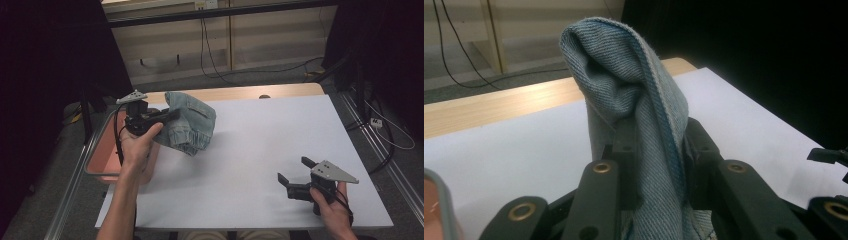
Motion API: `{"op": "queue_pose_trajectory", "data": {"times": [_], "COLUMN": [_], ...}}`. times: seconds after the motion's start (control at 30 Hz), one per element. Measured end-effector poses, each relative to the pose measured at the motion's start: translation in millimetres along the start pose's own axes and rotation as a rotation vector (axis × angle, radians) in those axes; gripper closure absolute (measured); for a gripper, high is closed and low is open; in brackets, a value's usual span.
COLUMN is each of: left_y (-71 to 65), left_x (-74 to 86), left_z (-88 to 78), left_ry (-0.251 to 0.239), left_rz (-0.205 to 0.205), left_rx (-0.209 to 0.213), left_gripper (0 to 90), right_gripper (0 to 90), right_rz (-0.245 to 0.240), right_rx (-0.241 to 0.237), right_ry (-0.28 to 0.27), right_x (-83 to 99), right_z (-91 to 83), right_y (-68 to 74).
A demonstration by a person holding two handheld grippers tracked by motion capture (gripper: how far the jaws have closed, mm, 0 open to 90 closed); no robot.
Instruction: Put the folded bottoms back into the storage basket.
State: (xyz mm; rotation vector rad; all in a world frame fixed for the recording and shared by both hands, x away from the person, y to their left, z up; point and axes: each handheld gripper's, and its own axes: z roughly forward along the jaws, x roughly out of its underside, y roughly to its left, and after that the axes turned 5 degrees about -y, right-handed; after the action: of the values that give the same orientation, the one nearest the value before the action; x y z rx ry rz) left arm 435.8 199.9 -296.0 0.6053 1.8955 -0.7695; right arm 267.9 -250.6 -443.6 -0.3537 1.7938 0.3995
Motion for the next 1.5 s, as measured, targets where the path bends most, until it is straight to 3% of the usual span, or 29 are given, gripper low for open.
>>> {"op": "queue_pose_trajectory", "data": {"times": [0.17, 0.93, 1.37, 1.5], "left_y": [2.1, 7.0, 9.8, 10.6], "left_x": [-3.1, -15.1, -21.7, -21.6], "left_z": [-8.2, -51.6, -77.6, -87.8], "left_ry": [-0.017, -0.076, -0.114, -0.127], "left_rz": [-0.010, 0.021, 0.024, 0.009], "left_rx": [-0.010, -0.046, -0.098, -0.121], "left_gripper": [73.0, 73.3, 73.3, 73.4], "right_gripper": [1.8, 1.8, 1.8, 1.7], "right_rz": [0.001, -0.002, -0.011, -0.010], "right_rx": [0.001, 0.002, 0.003, 0.004], "right_ry": [0.002, 0.003, 0.000, -0.001], "right_x": [0.2, 0.3, 0.3, 0.1], "right_z": [0.1, 0.2, -1.2, -0.9], "right_y": [0.0, 0.5, 0.5, 0.3]}}
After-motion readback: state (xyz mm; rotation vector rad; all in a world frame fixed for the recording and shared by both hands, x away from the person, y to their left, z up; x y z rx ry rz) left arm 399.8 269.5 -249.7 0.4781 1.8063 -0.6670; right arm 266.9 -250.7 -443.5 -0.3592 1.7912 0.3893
